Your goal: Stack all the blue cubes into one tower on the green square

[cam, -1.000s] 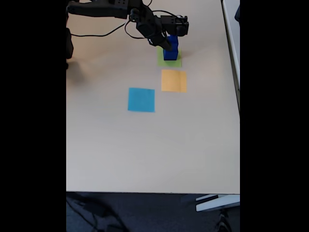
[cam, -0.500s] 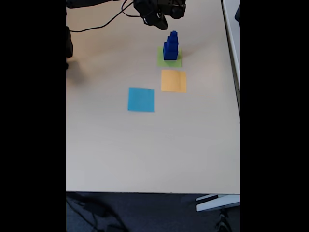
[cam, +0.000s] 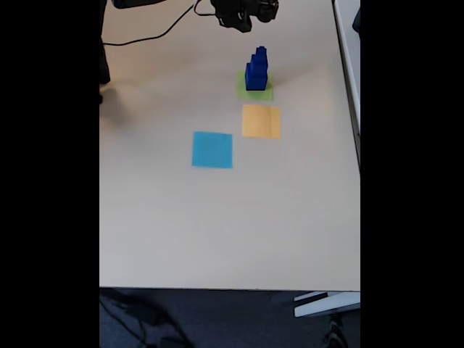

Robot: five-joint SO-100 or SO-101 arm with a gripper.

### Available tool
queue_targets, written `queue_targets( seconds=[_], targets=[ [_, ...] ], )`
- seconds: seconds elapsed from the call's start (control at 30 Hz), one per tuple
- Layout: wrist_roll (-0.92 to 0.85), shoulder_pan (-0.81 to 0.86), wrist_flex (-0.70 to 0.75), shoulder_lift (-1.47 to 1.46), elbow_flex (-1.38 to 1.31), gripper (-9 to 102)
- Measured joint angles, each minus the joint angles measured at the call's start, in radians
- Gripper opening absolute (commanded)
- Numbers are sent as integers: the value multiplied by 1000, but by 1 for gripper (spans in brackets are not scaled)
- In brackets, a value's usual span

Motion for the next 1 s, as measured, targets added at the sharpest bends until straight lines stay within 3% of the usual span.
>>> queue_targets(
  seconds=[1.0],
  targets=[
    [-149,55,-67,-64,-54,0]
  ],
)
